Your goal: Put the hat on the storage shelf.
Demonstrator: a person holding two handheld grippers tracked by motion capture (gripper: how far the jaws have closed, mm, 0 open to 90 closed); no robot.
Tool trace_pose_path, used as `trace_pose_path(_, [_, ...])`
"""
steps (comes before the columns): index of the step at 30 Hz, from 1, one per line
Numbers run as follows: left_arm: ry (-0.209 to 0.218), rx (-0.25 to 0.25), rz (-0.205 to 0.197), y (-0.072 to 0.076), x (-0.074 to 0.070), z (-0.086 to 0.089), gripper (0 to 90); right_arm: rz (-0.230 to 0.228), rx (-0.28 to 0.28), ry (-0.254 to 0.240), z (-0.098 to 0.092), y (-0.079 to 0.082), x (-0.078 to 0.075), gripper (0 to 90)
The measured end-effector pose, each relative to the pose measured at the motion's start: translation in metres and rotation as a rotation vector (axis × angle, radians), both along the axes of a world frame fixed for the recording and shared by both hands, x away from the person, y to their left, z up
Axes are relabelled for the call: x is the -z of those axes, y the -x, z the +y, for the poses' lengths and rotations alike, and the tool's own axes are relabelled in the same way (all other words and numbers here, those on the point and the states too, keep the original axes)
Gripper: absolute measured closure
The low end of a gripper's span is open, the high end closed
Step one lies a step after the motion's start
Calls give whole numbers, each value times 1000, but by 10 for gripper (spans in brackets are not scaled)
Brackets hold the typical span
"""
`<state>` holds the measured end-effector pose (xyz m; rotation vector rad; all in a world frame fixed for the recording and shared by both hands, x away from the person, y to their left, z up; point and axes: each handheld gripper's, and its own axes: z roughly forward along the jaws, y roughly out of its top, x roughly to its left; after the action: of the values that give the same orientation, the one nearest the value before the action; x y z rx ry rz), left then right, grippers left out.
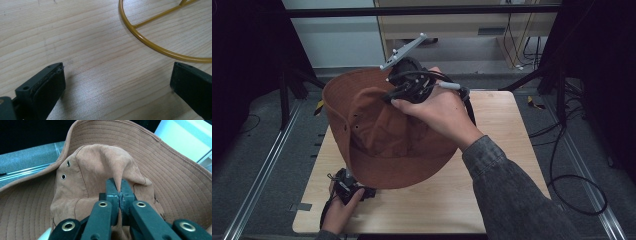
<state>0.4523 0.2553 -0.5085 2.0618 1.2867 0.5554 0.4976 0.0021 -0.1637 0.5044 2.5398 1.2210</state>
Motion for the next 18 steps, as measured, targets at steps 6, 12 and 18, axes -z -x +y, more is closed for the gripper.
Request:
trace_pose_path(6, [0,0,0,0,0,0,0,7,2,11,2,-3,6,891])
trace_pose_path(12, [0,0,0,0,0,0,0,18,8,18,4,-6,13,890])
trace_pose_path(18, [0,0,0,0,0,0,0,23,6,24,6,-8,16,890])
